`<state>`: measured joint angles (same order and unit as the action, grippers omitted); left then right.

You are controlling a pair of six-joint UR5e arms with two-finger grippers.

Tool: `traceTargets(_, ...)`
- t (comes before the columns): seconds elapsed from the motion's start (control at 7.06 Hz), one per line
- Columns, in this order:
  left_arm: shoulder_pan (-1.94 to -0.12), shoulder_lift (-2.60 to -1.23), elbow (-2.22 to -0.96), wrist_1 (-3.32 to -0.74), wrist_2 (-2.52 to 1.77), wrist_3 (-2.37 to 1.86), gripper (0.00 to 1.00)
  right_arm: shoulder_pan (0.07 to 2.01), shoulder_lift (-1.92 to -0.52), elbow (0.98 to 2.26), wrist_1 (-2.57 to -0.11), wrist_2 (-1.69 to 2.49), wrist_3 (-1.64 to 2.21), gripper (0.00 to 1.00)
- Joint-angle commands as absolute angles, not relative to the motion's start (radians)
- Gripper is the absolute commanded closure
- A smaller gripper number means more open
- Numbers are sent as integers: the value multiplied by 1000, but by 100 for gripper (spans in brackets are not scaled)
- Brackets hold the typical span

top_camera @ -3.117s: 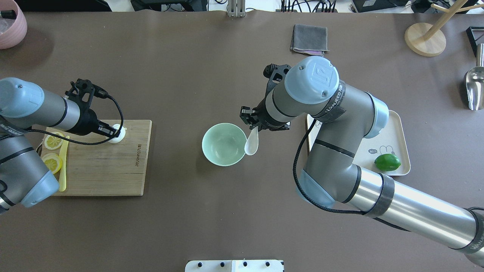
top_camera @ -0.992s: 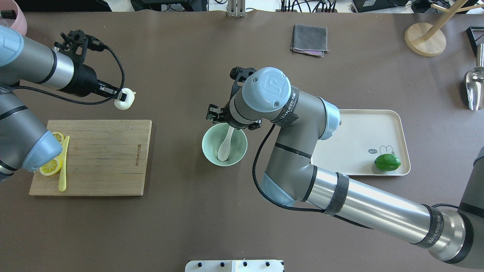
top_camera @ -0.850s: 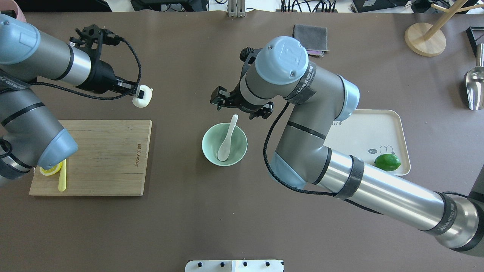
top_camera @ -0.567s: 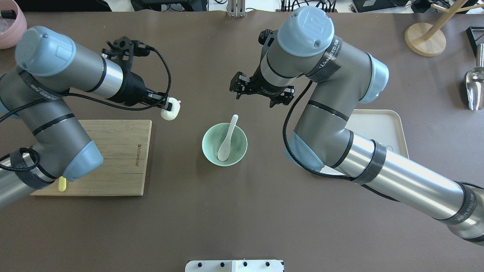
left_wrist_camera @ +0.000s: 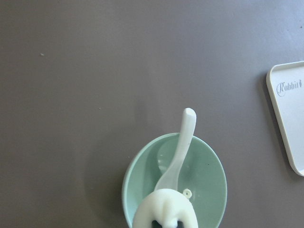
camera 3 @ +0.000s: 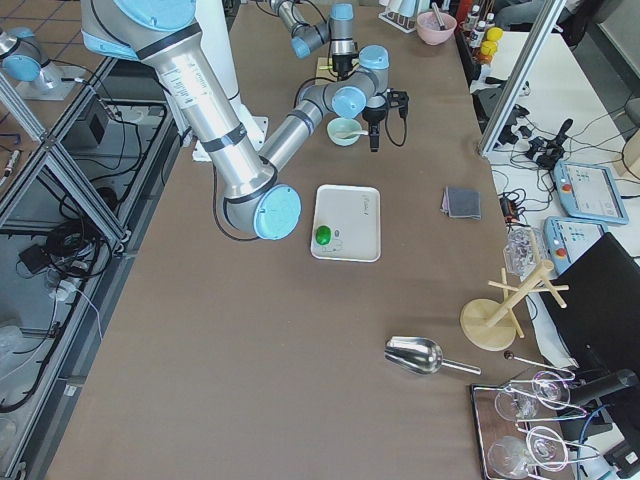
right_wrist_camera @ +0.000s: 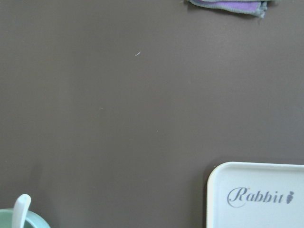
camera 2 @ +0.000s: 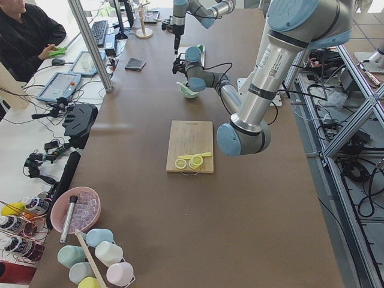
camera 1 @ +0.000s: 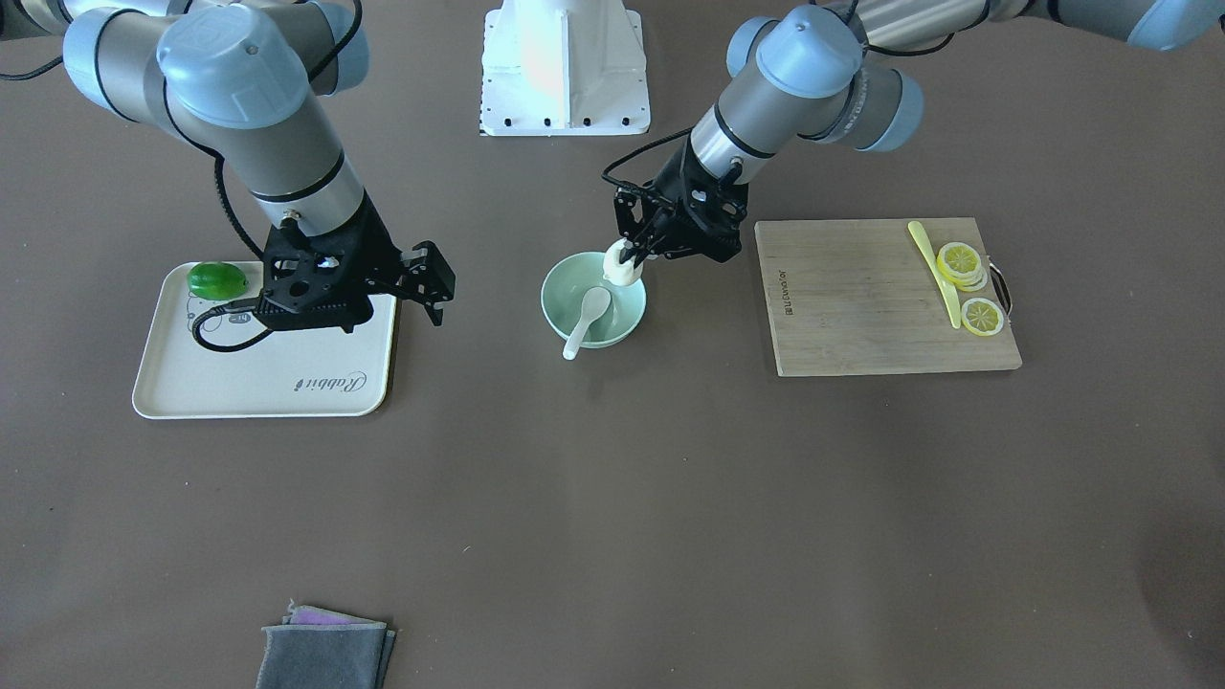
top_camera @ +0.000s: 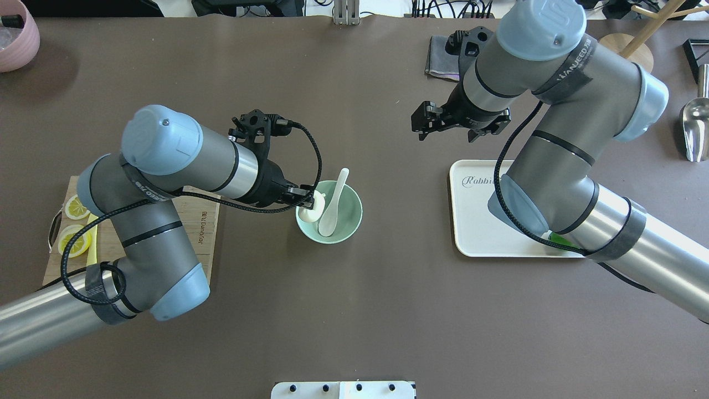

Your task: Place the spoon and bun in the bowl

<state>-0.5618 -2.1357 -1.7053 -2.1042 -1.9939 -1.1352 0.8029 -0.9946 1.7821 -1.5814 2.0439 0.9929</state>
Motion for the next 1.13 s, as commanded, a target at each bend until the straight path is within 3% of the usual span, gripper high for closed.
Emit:
traceTargets(0.0, -529, -2184, -1660, -2108, -1956, -1178, 100, 824, -1047, 1796, -1572, 2046, 911, 0)
traceTargets(0.14, -529, -2184, -1660, -2109, -1954, -1174, 7, 834, -1067, 1811, -1572, 2049, 910, 0)
traceTargets(0.42, -531, -2184, -1655, -2106, -1927, -1175, 2, 839, -1097, 1845, -1572, 2048, 910, 0)
traceTargets(0.99, -616, -2175, -1701, -2042, -1885, -1166, 2, 937, -1337, 1994, -1571, 2098, 783, 0)
